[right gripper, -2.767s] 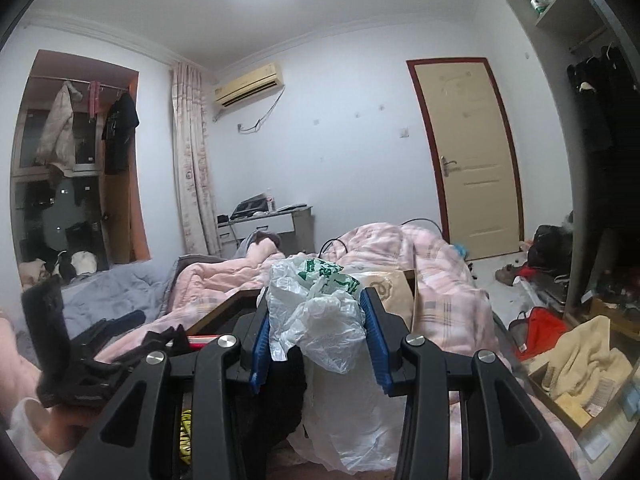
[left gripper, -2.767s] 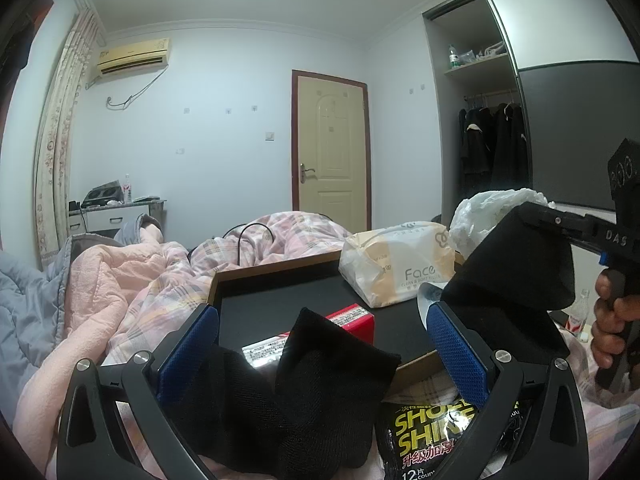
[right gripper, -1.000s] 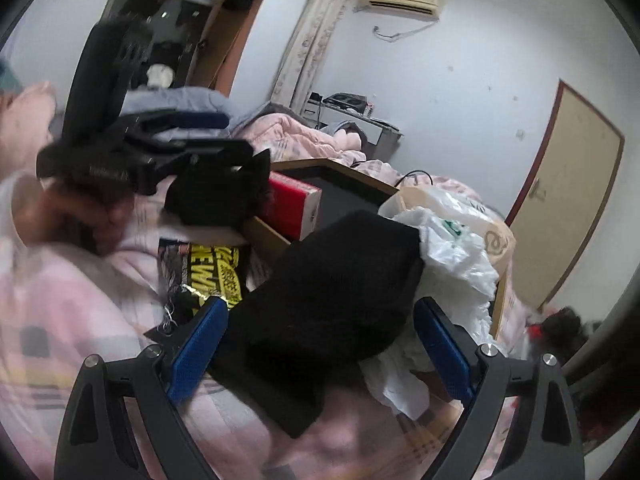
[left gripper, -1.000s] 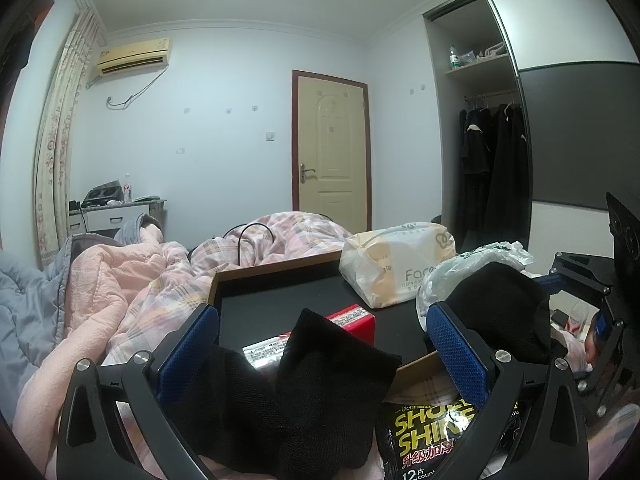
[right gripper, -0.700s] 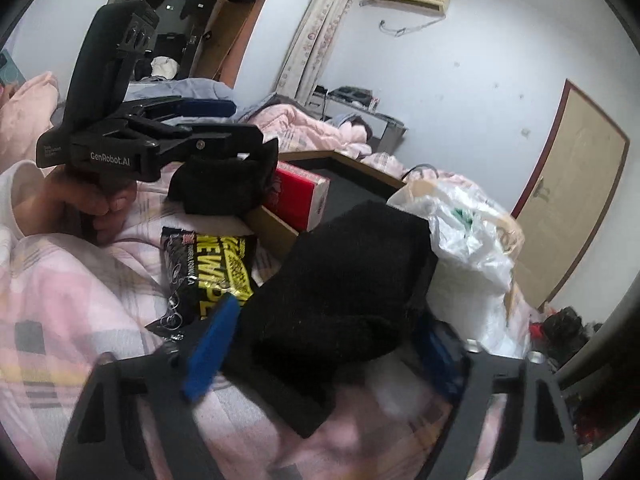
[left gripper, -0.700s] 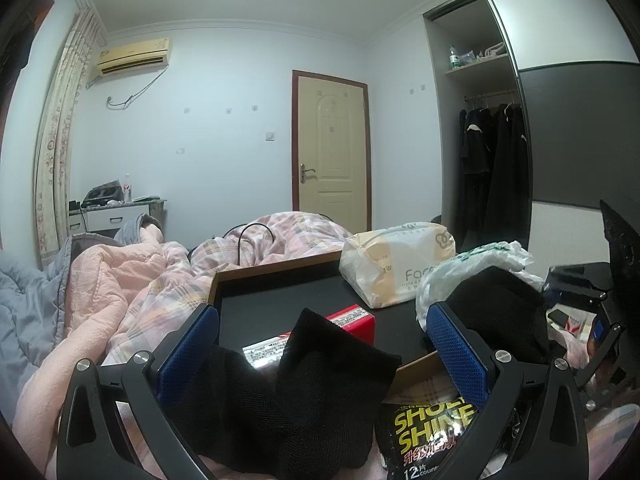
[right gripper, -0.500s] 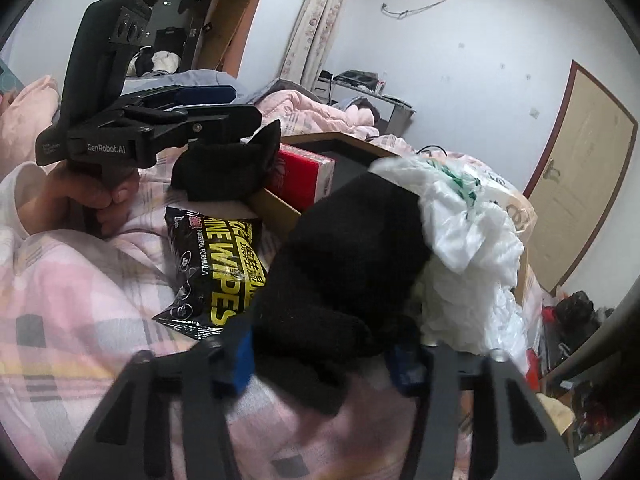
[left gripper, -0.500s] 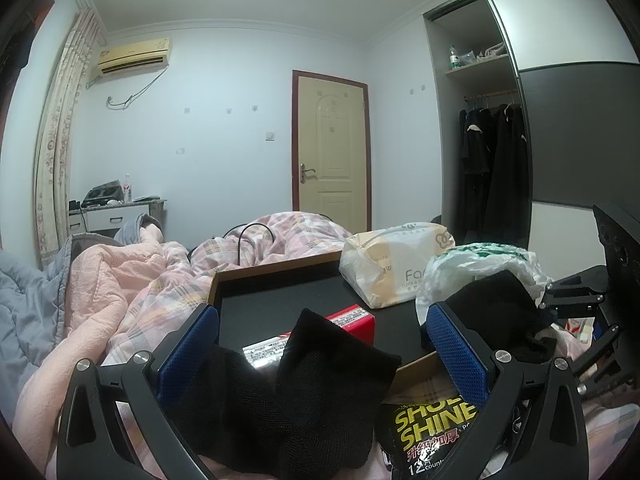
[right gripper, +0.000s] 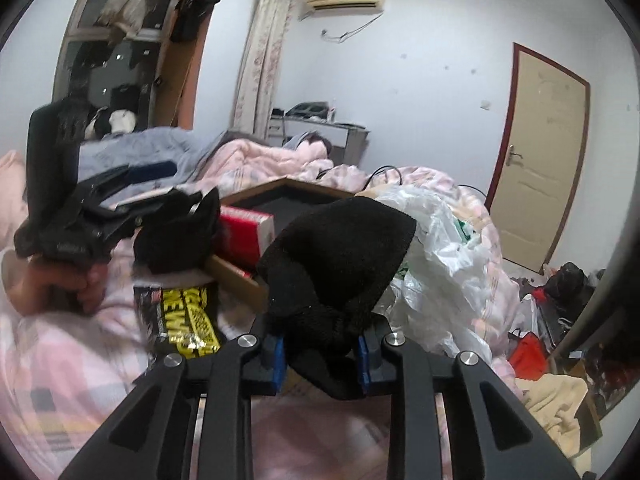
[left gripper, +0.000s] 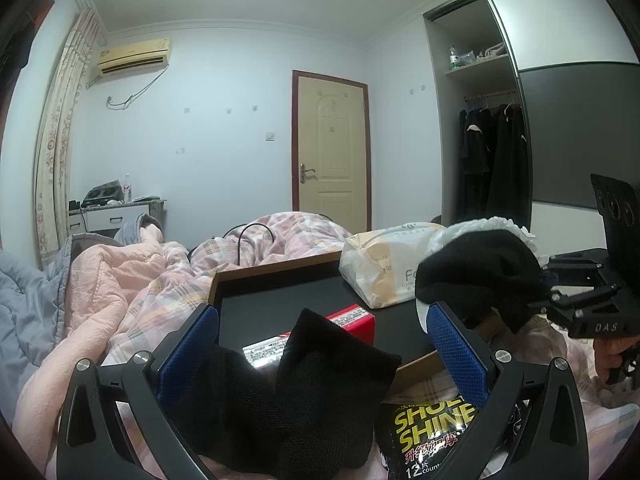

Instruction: Organize soft objects

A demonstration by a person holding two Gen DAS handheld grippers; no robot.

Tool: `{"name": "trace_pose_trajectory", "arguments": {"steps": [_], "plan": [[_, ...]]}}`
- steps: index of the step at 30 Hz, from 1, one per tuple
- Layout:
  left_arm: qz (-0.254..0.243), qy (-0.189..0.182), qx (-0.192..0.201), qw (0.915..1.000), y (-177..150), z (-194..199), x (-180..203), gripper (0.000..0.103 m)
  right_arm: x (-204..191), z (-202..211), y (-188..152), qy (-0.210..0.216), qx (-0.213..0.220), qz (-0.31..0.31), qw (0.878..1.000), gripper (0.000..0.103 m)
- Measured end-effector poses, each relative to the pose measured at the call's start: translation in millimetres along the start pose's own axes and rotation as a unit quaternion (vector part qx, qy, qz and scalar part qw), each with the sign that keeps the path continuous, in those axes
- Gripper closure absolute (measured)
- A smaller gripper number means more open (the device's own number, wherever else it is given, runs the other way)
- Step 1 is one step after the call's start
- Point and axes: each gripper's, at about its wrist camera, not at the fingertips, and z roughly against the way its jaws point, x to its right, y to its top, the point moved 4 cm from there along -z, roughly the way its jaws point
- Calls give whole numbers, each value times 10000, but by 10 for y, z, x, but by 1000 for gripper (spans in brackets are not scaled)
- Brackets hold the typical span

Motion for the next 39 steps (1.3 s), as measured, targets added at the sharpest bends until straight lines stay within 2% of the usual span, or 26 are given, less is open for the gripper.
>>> {"name": "trace_pose_trajectory", "arguments": {"steps": [5, 17, 24, 25, 28, 29, 30, 39], "plan": [[-5, 3, -1, 10000, 3, 1, 2, 0, -1, -91, 110, -27, 198, -191, 9996, 81], [-9, 6, 1, 10000, -1, -1, 0, 0, 117, -333, 131, -197, 51, -677, 9975, 81], [-10, 5, 0, 10000, -7, 1, -1, 0, 97, -286, -26, -438, -156, -489, 9977, 78], [-4, 4, -1, 10000, -6, 0, -1, 0, 103, -264, -33, -491, -151, -455, 9976, 76], [4, 1, -2, 10000, -6, 0, 1, 0, 94, -198, -57, -726, -35, -416, 9965, 47], [7, 1, -5, 10000, -11, 1, 2, 0, 102, -172, -70, -812, 22, -435, 9958, 32], [7, 1, -8, 10000, -14, 3, 2, 0, 102, -146, -78, -892, 84, -429, 9951, 27], [11, -5, -9, 10000, -15, 5, 4, 0, 102, 41, -26, -1302, 563, -264, 9895, 27]]}}
